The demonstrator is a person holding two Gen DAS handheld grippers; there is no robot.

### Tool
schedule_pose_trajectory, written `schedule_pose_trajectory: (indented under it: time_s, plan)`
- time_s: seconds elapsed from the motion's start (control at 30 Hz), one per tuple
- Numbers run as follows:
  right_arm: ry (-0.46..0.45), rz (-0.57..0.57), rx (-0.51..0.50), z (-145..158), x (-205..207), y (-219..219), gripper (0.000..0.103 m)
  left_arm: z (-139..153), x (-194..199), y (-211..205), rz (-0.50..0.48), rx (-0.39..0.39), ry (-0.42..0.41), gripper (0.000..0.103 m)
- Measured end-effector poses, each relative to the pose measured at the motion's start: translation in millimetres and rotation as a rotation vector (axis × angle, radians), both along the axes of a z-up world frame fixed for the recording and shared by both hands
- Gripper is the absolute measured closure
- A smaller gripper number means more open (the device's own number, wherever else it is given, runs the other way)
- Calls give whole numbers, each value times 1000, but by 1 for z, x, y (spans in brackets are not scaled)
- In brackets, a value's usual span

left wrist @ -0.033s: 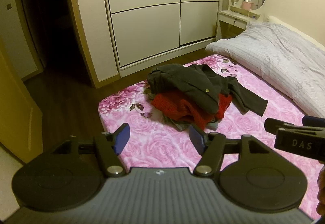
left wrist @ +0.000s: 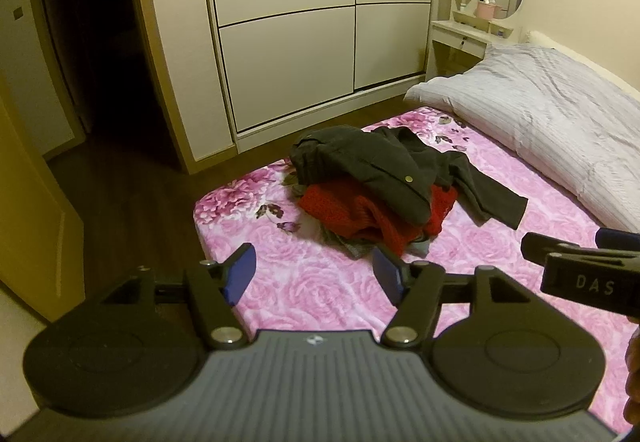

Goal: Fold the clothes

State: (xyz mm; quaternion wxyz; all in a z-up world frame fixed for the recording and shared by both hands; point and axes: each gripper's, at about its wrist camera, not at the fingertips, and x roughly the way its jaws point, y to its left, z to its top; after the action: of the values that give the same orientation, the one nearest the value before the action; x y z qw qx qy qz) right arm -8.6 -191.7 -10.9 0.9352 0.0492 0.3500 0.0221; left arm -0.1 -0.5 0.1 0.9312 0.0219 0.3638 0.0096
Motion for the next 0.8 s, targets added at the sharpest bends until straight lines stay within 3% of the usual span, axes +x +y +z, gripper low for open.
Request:
schedule_pose_trajectory:
  time_s: [0.8]
  plan:
    - [-7,10,-11,3,2,-4,10,-3,3,1,-2,7,5,42]
